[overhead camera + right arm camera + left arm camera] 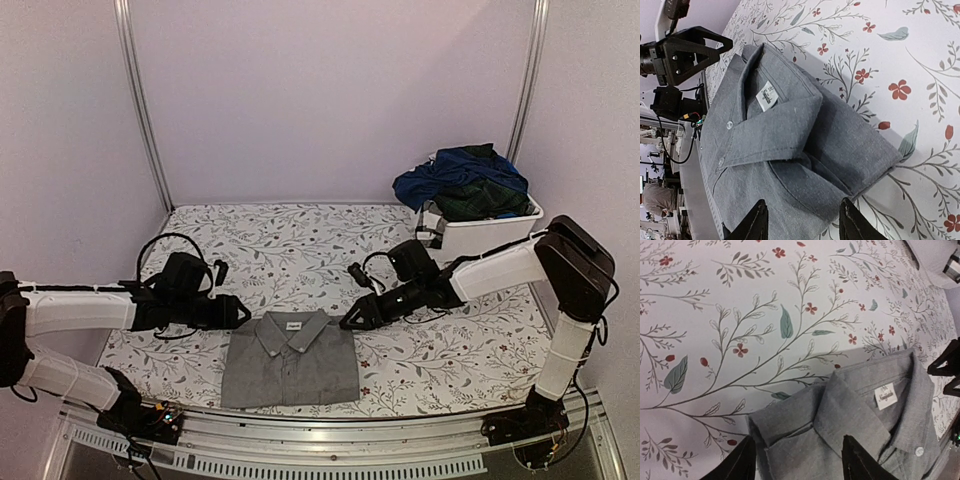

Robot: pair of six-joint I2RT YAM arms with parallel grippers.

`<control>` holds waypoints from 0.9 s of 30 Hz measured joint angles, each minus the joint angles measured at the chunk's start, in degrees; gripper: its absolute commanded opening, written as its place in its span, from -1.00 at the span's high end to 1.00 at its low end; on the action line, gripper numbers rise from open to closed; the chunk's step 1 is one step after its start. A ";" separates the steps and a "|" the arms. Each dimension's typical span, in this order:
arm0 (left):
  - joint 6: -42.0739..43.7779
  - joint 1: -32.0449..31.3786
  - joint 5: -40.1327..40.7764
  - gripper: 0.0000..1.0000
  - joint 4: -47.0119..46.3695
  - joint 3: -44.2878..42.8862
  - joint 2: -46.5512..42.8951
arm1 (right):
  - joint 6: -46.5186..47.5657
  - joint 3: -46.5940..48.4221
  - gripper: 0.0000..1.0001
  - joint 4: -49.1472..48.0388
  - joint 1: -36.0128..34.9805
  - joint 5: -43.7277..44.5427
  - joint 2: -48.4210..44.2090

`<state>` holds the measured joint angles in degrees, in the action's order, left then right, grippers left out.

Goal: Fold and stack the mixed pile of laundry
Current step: Smooth out the square-folded shirt at the center of the board.

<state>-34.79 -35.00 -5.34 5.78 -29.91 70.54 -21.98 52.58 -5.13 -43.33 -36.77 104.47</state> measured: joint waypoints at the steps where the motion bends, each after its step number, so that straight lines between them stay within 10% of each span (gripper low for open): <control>1: -0.68 0.92 -0.48 -0.13 0.28 0.90 0.28 | 0.09 0.98 0.06 -0.04 0.02 -0.09 0.72; 9: -2.75 4.07 -6.40 0.70 -3.87 2.40 6.03 | 1.60 5.97 0.41 2.19 0.02 -2.34 6.71; 14: -2.84 4.63 -8.70 1.00 -6.45 2.67 6.32 | 4.15 8.48 1.00 4.72 0.02 -4.28 7.48; 24: -2.78 5.73 -6.21 1.00 -8.57 5.81 -2.29 | 11.23 9.49 0.97 8.48 0.00 -0.52 -0.15; 27: -2.99 6.05 -4.52 0.92 -9.16 6.01 -0.70 | 12.39 10.21 0.42 8.87 -0.02 2.25 -0.17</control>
<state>-37.78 -28.95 -9.87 -3.38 -23.90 69.84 -9.58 62.78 3.75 -43.35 -34.52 104.29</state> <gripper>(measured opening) 0.006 0.058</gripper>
